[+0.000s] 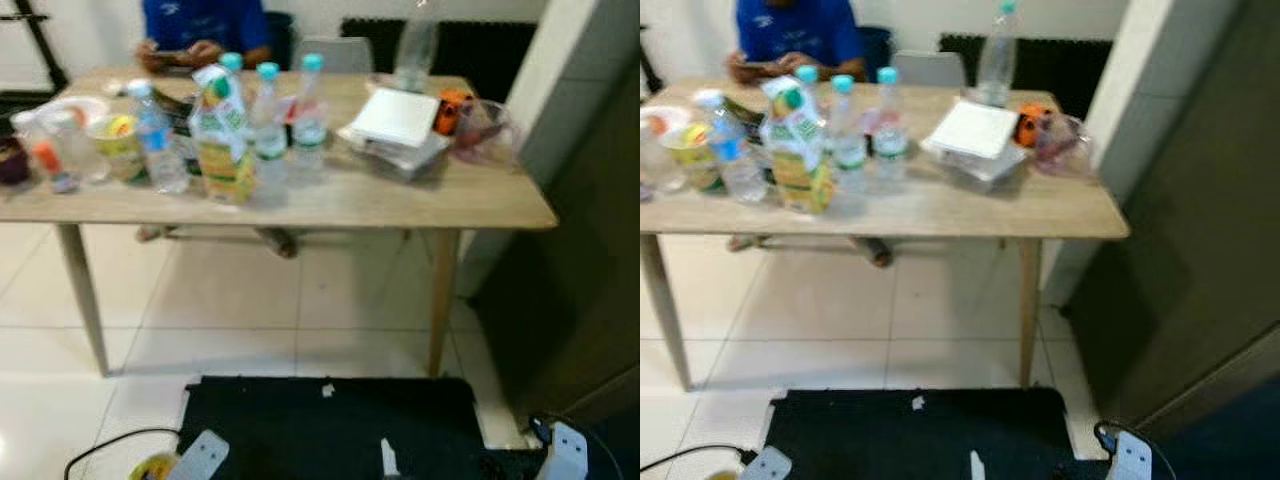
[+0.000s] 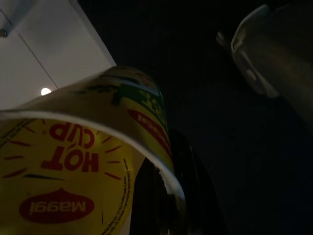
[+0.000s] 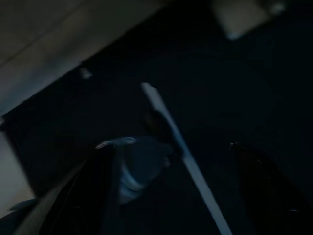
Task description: Restocking fridge
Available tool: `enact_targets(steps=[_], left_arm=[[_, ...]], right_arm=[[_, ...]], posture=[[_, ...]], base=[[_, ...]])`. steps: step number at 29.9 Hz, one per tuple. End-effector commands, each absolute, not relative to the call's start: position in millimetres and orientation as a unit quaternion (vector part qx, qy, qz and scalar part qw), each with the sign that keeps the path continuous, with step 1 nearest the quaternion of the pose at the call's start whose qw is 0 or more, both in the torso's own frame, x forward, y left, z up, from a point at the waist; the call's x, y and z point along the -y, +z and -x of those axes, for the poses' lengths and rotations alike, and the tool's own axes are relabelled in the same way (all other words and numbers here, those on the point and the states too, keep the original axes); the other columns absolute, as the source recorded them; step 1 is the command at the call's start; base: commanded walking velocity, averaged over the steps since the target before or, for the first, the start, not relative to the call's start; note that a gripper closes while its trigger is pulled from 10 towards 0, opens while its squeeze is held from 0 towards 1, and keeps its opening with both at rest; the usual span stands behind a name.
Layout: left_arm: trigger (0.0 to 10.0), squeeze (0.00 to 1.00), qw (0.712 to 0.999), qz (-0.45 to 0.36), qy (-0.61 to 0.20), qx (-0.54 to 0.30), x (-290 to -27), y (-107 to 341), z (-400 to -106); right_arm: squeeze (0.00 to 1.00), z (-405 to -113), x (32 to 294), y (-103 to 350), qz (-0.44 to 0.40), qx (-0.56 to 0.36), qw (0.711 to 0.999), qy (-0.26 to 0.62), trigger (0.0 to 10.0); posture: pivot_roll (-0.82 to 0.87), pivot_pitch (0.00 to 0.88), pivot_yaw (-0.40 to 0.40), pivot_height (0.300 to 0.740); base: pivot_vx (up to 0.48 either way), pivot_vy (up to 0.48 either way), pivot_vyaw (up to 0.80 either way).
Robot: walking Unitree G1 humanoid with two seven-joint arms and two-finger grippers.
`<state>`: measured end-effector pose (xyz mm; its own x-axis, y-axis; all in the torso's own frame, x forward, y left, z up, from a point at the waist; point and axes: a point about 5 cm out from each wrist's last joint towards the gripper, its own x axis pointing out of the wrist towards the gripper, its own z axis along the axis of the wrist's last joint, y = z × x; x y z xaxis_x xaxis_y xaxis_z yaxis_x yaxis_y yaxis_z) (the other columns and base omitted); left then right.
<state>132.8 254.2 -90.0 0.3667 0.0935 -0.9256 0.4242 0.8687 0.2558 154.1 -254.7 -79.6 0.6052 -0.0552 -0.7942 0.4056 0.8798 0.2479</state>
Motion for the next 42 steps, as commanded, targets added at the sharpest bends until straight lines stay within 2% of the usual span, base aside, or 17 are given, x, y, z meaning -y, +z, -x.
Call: enact_targets(steps=[1,8,14,23,28,35,42], left_arm=[[10.0,0.00,0.789,-0.218,-0.096,-0.566,-243.0,-98.4,-118.0],[10.0,0.00,0.788,-0.211,-0.098,-0.570,-235.9,-102.8,-108.9],[10.0,0.00,0.805,-0.215,-0.087,-0.547,-232.8,-100.1,-120.0],[10.0,0.00,0.810,-0.226,-0.094,-0.532,-228.0,-99.0,-126.5],[10.0,0.00,0.808,-0.211,-0.075,-0.545,-230.4,-99.8,-123.9],[10.0,0.00,0.818,-0.148,-0.033,-0.555,-232.3,-101.0,-119.0],[10.0,0.00,0.818,-0.140,-0.035,-0.557,-229.9,-101.5,-119.7]], right_arm=[[0.00,-154.7,250.9,-81.3,-0.202,-0.432,0.869,-0.134,10.0],[0.00,-158.0,247.6,-81.0,-0.198,-0.433,0.870,-0.126,10.0],[0.00,-148.6,246.4,-85.4,-0.190,-0.449,0.864,-0.128,10.0],[0.00,-146.8,246.3,-86.3,-0.191,-0.452,0.861,-0.131,10.0],[0.00,-149.1,243.1,-86.4,-0.192,-0.452,0.861,-0.129,10.0],[0.00,-151.7,239.2,-86.5,-0.190,-0.452,0.863,-0.124,10.0],[0.00,-151.5,238.9,-86.7,-0.184,-0.453,0.864,-0.122,10.0]], posture=[[-0.04,0.037,-0.049,0.740],[-0.05,0.046,-0.050,0.740],[-0.05,0.053,-0.048,0.740],[-0.05,0.061,-0.046,0.740],[-0.05,0.064,-0.041,0.740],[-0.05,0.064,-0.039,0.740],[-0.05,0.064,-0.039,0.740]], base=[[0.000,0.000,-0.79],[0.000,0.000,-0.79],[0.000,0.000,-0.79],[0.000,0.000,-0.79],[0.000,0.000,-0.79],[0.000,0.000,-0.79],[0.000,0.000,-0.79]])
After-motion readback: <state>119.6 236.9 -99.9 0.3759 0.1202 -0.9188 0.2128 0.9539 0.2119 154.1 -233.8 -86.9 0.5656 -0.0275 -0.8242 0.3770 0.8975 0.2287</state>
